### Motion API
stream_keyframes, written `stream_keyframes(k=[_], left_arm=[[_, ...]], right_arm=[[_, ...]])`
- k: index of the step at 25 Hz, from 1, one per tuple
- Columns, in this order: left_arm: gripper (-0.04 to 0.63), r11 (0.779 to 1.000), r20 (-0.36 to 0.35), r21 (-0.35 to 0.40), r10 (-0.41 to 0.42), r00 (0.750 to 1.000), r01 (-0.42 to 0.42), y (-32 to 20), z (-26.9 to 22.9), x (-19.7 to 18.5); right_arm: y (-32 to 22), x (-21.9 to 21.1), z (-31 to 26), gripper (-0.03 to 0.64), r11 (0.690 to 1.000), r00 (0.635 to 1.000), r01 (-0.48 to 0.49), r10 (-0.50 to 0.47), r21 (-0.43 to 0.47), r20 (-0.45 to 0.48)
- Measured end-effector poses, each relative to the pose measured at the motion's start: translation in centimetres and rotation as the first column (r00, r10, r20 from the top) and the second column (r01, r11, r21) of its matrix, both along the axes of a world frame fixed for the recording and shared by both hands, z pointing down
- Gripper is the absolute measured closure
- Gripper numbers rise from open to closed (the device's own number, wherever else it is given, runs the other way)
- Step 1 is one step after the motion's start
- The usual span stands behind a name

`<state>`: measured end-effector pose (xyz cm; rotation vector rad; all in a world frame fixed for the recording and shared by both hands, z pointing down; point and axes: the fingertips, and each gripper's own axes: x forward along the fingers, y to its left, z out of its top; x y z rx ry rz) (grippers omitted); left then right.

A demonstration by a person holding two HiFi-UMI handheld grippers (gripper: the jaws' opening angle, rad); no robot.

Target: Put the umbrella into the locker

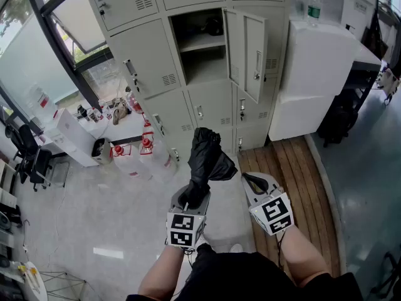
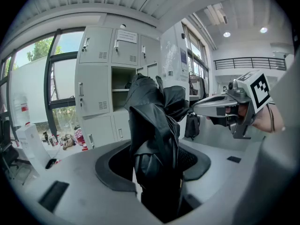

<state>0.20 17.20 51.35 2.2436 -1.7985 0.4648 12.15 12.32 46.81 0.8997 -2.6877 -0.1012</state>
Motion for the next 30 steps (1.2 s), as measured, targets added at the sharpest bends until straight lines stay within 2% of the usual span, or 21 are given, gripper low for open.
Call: stream_keyframes(k=[14, 30], left_arm=[[0.374, 1.000, 0.011, -0.005, -0.013, 1.000, 0.013, -0.1, -0.4, -1.6], [0.374, 1.000, 0.011, -0.027, 0.015, 1.000, -0.014, -3.8, -0.5, -7.1]], right_arm=[[-0.5, -1.4, -0.5, 0.563, 1.000, 1.000, 0.005, -0.005, -0.008, 0.029], [-5.1, -6.2, -1.9, 0.563, 0.998, 0.997, -0.063, 0.063, -0.004, 0.045]])
